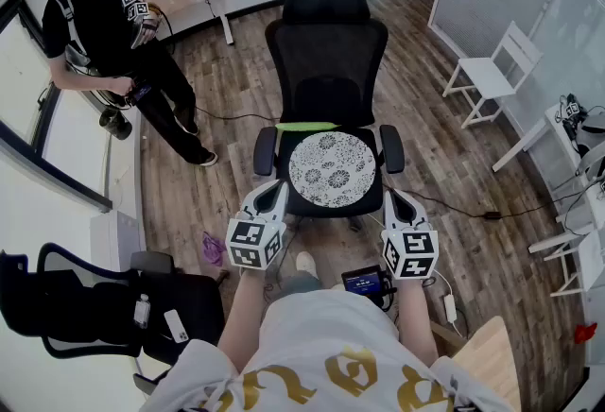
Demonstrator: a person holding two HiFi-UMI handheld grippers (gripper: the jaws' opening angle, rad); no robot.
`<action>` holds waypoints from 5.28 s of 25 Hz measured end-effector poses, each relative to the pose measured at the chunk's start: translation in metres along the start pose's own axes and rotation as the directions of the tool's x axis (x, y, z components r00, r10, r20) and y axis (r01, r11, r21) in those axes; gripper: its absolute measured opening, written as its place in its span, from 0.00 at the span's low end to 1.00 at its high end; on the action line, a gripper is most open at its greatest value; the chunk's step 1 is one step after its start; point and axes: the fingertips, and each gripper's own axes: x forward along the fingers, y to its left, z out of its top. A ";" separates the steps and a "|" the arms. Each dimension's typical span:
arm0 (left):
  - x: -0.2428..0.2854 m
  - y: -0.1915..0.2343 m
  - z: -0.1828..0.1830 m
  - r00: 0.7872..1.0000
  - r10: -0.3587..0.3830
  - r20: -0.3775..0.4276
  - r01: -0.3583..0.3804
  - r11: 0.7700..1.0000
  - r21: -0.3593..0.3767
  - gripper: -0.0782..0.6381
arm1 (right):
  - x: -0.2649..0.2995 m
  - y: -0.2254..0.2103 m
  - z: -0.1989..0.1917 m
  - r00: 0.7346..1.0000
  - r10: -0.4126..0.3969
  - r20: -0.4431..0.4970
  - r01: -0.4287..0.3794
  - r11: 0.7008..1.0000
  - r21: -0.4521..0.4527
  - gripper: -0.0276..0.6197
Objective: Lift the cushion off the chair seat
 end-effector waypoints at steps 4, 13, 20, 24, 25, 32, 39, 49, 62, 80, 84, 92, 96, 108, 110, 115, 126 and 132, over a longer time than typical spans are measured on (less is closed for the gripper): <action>0.000 0.003 -0.002 1.000 0.008 -0.009 -0.008 1.000 -0.013 0.12 | 0.002 0.004 -0.001 1.000 0.012 -0.003 -0.012 1.000 0.007 0.06; -0.005 0.005 -0.013 0.999 0.019 -0.030 -0.019 0.999 -0.027 0.12 | 0.000 0.005 -0.010 1.000 0.010 -0.008 -0.010 1.000 0.015 0.06; -0.004 0.006 -0.019 0.998 0.021 -0.054 -0.023 0.999 -0.032 0.12 | 0.000 -0.009 -0.016 1.000 -0.016 0.008 0.015 0.993 0.115 0.06; 0.006 0.007 -0.029 0.996 0.017 -0.085 -0.021 0.999 -0.040 0.12 | 0.007 -0.016 -0.026 1.000 -0.024 -0.018 0.026 0.991 0.134 0.06; 0.008 0.009 -0.031 0.996 0.017 -0.090 -0.021 0.999 -0.042 0.12 | 0.010 -0.017 -0.028 0.999 -0.025 -0.024 0.028 0.991 0.134 0.06; 0.051 0.018 -0.039 0.992 -0.006 -0.122 -0.002 0.998 -0.066 0.12 | 0.046 -0.033 -0.037 0.996 -0.038 -0.075 0.047 0.991 0.124 0.06; 0.131 0.053 -0.050 0.981 -0.031 -0.189 0.016 0.997 -0.082 0.12 | 0.119 -0.063 -0.043 0.987 -0.042 -0.158 0.069 0.983 0.170 0.06; 0.253 0.127 -0.051 0.963 -0.090 -0.254 0.062 0.991 -0.117 0.12 | 0.239 -0.099 -0.046 0.958 -0.107 -0.268 0.150 0.978 0.146 0.06; 0.338 0.163 -0.066 0.945 -0.122 -0.302 0.087 0.988 -0.127 0.12 | 0.315 -0.107 -0.070 0.949 -0.021 -0.314 0.114 0.953 0.281 0.06; 0.363 0.197 -0.123 0.906 0.008 -0.424 -0.094 0.979 -0.182 0.12 | 0.387 -0.135 -0.105 0.907 -0.018 -0.420 0.054 0.996 0.075 0.06; 0.359 0.203 -0.153 0.881 0.011 -0.472 -0.121 0.972 -0.203 0.12 | 0.397 -0.134 -0.126 0.884 -0.007 -0.467 0.044 0.997 0.068 0.06; 0.368 0.206 -0.213 0.829 0.012 -0.560 -0.126 0.978 -0.165 0.12 | 0.420 -0.140 -0.166 0.858 -0.011 -0.513 0.049 0.997 0.061 0.06; 0.375 0.208 -0.240 0.803 0.031 -0.595 -0.161 0.973 -0.166 0.12 | 0.435 -0.146 -0.185 0.847 -0.026 -0.531 0.051 0.998 0.032 0.06; 0.370 0.206 -0.339 0.676 0.042 -0.736 -0.200 0.971 -0.128 0.13 | 0.463 -0.165 -0.273 0.757 -0.046 -0.652 0.026 0.999 -0.041 0.06; 0.370 0.206 -0.353 0.658 0.040 -0.752 -0.206 0.970 -0.129 0.13 | 0.465 -0.167 -0.287 0.750 -0.039 -0.660 0.025 0.999 -0.030 0.06; 0.370 0.212 -0.393 0.598 0.059 -0.800 -0.257 0.959 -0.122 0.19 | 0.478 -0.169 -0.313 0.764 -0.059 -0.643 0.073 0.997 -0.005 0.06; 0.367 0.221 -0.455 0.537 0.102 -0.838 -0.399 0.906 -0.145 0.31 | 0.488 -0.179 -0.374 0.700 -0.054 -0.712 0.066 0.998 -0.012 0.28; 0.357 0.228 -0.487 0.495 0.123 -0.860 -0.444 0.887 -0.129 0.32 | 0.500 -0.187 -0.407 0.660 -0.100 -0.745 0.076 0.995 -0.066 0.37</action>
